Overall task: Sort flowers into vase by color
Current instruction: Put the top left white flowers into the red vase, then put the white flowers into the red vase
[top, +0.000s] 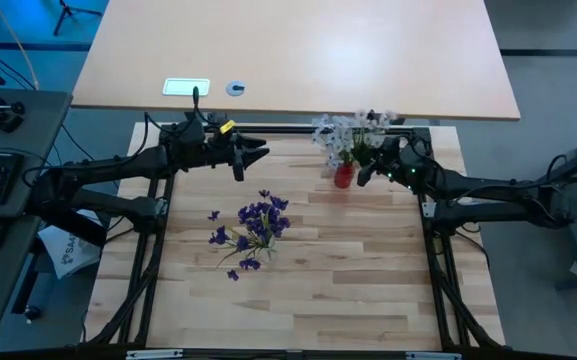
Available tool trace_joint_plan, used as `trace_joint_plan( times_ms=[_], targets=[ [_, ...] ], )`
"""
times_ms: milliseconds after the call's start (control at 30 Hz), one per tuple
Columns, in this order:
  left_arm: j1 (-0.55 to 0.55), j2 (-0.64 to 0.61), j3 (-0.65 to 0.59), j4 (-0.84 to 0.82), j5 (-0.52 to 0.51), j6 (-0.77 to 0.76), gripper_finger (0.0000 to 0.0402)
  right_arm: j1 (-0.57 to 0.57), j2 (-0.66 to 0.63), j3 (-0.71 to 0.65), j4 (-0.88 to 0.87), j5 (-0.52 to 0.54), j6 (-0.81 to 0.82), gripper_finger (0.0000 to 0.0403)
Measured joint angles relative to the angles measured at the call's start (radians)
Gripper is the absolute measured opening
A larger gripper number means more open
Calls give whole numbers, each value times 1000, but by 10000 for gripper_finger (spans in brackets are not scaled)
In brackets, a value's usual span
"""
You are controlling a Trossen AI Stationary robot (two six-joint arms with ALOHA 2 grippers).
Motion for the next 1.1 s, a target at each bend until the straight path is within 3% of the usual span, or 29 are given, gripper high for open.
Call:
trace_joint_plan(
  times_ms=[133, 367, 633, 800, 867, 1033, 1100],
  targets=[
    [8, 0, 0, 0, -21, 20, 156, 4, 1, 94, -136, -41, -2, 210],
    [41, 0, 0, -3, -23, 20, 156, 4, 2, 350, -665, -68, -106, 311],
    [73, 0, 1, -80, 27, 22, 156, 4, 2, 512, -1089, -258, -109, 324],
    [109, -7, 1, -113, 82, 22, 156, 4, 2, 533, -1293, -365, -7, 321],
    [126, -21, 1, -121, 110, 28, 156, 4, 5, 513, -1344, -335, 64, 321],
    [182, -99, 1, -137, 150, 67, 156, -35, 22, 432, -1352, -65, 400, 321],
    [205, -136, 1, -138, 150, 84, 156, -84, 42, 399, -1354, -32, 507, 321]
  ],
)
